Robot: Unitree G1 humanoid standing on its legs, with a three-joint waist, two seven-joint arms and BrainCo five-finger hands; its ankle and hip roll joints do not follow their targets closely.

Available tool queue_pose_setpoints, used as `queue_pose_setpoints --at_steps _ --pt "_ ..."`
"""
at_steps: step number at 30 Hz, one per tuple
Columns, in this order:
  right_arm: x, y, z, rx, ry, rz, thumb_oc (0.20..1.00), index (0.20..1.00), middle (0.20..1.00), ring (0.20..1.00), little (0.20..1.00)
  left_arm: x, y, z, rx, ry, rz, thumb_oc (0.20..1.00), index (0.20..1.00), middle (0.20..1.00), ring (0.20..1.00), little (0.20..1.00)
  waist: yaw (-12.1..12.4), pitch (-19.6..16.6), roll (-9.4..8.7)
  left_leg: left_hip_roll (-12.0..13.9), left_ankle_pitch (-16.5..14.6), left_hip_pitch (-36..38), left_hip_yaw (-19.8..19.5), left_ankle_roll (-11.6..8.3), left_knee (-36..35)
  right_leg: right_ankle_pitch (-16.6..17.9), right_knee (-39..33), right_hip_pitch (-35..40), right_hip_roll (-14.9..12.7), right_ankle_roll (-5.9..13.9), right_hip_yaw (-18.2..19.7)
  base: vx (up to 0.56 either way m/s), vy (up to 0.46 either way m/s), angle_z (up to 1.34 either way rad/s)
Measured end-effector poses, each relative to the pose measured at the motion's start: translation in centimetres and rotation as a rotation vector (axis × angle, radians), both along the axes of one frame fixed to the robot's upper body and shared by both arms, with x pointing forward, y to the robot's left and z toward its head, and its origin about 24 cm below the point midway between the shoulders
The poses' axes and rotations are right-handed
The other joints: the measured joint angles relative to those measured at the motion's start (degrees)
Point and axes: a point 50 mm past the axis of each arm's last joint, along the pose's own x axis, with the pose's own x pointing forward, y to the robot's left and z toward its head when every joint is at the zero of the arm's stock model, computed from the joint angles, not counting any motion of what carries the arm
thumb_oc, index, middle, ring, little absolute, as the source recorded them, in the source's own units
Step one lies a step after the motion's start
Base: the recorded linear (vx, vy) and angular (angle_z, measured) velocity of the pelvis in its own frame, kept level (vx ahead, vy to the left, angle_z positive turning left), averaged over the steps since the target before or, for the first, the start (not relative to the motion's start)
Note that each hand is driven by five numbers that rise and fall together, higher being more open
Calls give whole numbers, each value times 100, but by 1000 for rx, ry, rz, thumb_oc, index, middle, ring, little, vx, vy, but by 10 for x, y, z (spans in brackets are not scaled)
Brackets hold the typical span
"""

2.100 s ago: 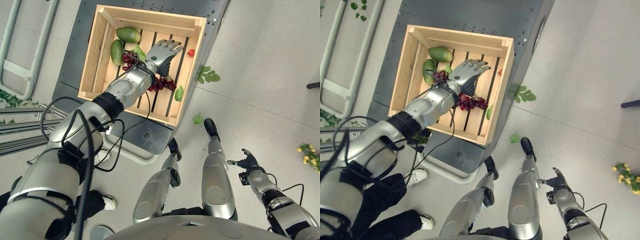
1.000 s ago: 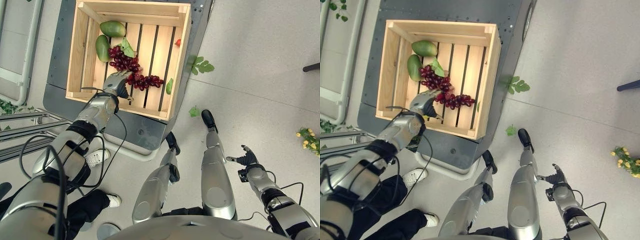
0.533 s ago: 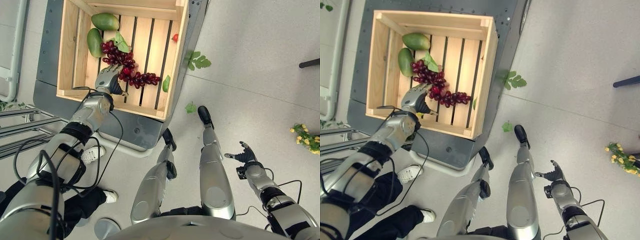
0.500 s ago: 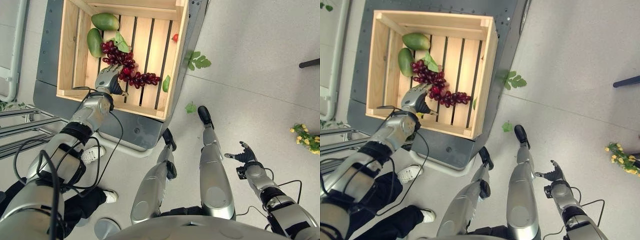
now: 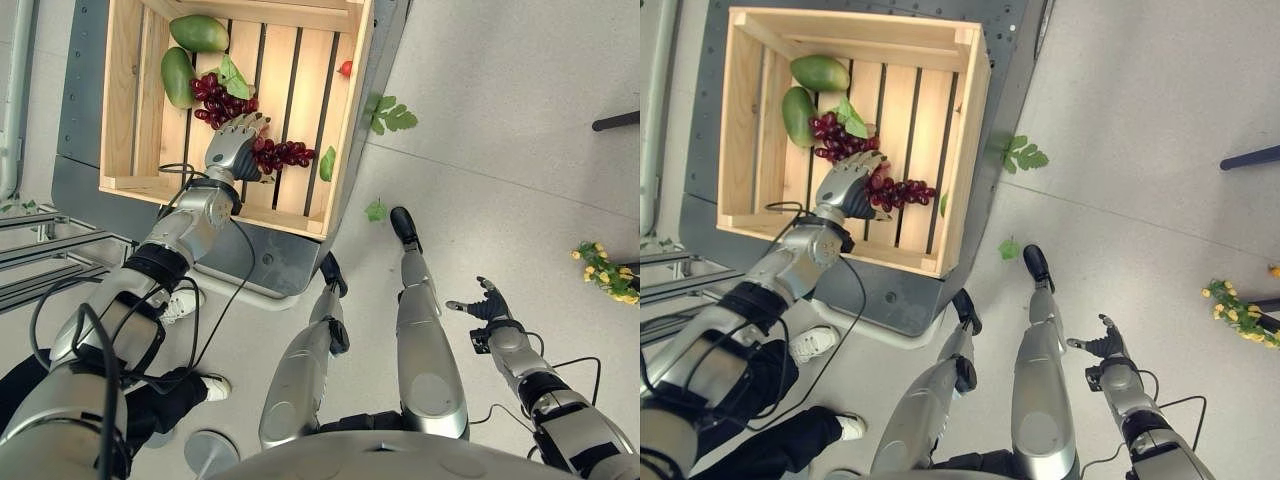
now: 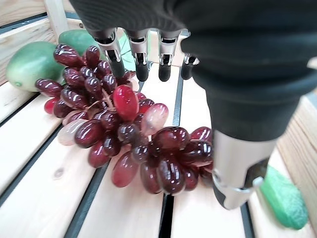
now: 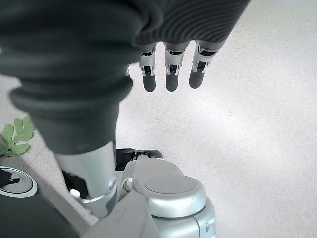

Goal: Pick up the fruits from the basket on one side to the basket on the other side

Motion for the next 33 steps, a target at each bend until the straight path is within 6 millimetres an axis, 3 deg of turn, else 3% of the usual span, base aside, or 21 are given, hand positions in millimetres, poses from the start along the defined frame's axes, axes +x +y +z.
queue_pose_setpoints --at_steps 11,33 --pt "3 1 3 -6 -21 1 1000 1000 1000 1000 1000 8 -7 -3 102 24 4 1000 1000 1000 1000 1000 -17 0 0 -2 15 -98 31 21 1 41 1 -135 14 -43 61 -6 3 -2" --pt "13 10 12 29 -92 21 1000 1000 1000 1000 1000 24 -13 4 86 38 81 1000 1000 1000 1000 1000 -34 8 -12 38 44 -330 154 61 1 120 3 -440 81 -75 179 -2 -2 -3"
